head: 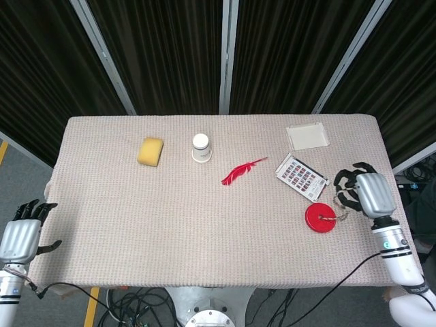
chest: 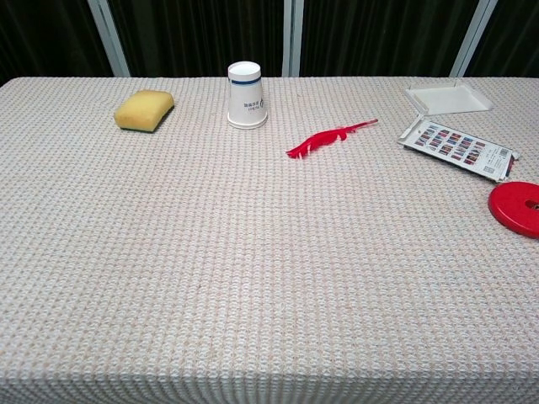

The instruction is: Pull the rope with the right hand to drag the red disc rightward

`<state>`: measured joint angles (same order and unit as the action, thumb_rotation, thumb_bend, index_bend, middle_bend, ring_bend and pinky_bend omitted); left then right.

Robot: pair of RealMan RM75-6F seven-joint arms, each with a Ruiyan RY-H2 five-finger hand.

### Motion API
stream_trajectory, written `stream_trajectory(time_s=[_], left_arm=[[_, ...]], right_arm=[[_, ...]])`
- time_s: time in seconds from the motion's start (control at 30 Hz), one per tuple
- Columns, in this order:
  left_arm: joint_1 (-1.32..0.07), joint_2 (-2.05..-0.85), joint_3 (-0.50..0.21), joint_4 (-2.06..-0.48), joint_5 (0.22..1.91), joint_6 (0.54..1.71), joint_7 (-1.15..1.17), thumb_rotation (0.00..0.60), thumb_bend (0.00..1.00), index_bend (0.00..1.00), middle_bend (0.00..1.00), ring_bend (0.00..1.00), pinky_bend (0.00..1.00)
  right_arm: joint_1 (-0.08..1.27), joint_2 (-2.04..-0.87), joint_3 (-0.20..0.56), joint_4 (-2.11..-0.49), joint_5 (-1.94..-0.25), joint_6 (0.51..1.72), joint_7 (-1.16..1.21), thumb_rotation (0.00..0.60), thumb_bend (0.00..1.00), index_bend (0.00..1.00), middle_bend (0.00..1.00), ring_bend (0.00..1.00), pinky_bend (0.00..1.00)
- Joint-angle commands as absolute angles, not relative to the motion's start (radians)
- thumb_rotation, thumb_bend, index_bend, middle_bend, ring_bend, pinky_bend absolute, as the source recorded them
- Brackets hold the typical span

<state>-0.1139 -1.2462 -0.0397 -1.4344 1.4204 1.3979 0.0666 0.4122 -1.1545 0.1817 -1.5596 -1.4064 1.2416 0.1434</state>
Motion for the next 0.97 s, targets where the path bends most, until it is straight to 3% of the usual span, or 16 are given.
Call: stream_trajectory(time_s=[0.03, 0.07, 0.1, 0.13, 0.17, 0.2, 0.57, 0.97], left_arm=[[-0.111, -1.25, -0.039, -1.427, 1.419, 1.399, 0.061, 0.6, 0.0, 0.2, 0.22, 0.1, 0.15], [-0.111, -1.251, -0.039, -1.425, 1.418, 1.4, 0.058, 0.6, 0.0, 0.2, 0.22, 0.1, 0.15], [-0.11, -1.251, -0.039, -1.421, 1.418, 1.4, 0.054, 0.6, 0.0, 0.2, 0.22, 0.1, 0.15], [-0.109, -1.251, -0.039, -1.418, 1.417, 1.4, 0.051, 0.6, 0.0, 0.2, 0.22, 0.1, 0.15], [-0.109, -1.252, -0.039, -1.415, 1.417, 1.4, 0.048, 0.6, 0.0, 0.2, 0.22, 0.1, 0.15], [-0.109, -1.252, -0.04, -1.413, 1.417, 1.4, 0.045, 0.6, 0.0, 0.2, 0.22, 0.1, 0.15], [-0.111, -1.258, -0.039, -1.406, 1.425, 1.401, 0.041, 0.6, 0.0, 0.2, 0.22, 0.1, 0.15], [-0.115, -1.233, -0.046, -1.437, 1.428, 1.405, 0.048, 0.6, 0.0, 0.2, 0.22, 0.1, 0.15]], right_arm=[[0.471, -1.178, 0.157, -1.628, -1.449, 1.175, 0.008, 0.6, 0.42, 0.81, 0.86, 0.42, 0.15], [0.484, -1.154, 0.139, -1.649, -1.446, 1.121, -0.008, 0.6, 0.33, 0.67, 0.74, 0.33, 0.1], [0.501, -1.117, 0.122, -1.685, -1.426, 1.052, -0.022, 0.6, 0.16, 0.36, 0.47, 0.15, 0.03], [0.508, -1.096, 0.118, -1.709, -1.409, 1.021, -0.028, 0.6, 0.06, 0.15, 0.25, 0.04, 0.0], [0.512, -1.084, 0.117, -1.727, -1.396, 1.006, -0.037, 0.6, 0.01, 0.03, 0.1, 0.0, 0.0], [0.513, -1.077, 0.116, -1.738, -1.388, 1.001, -0.047, 0.6, 0.0, 0.0, 0.03, 0.0, 0.0], [0.431, -1.026, 0.087, -1.773, -1.439, 1.139, -0.062, 0.6, 0.0, 0.0, 0.0, 0.0, 0.0], [0.147, -1.105, -0.002, -1.555, -1.509, 1.53, -0.078, 0.6, 0.0, 0.0, 0.0, 0.0, 0.0]])
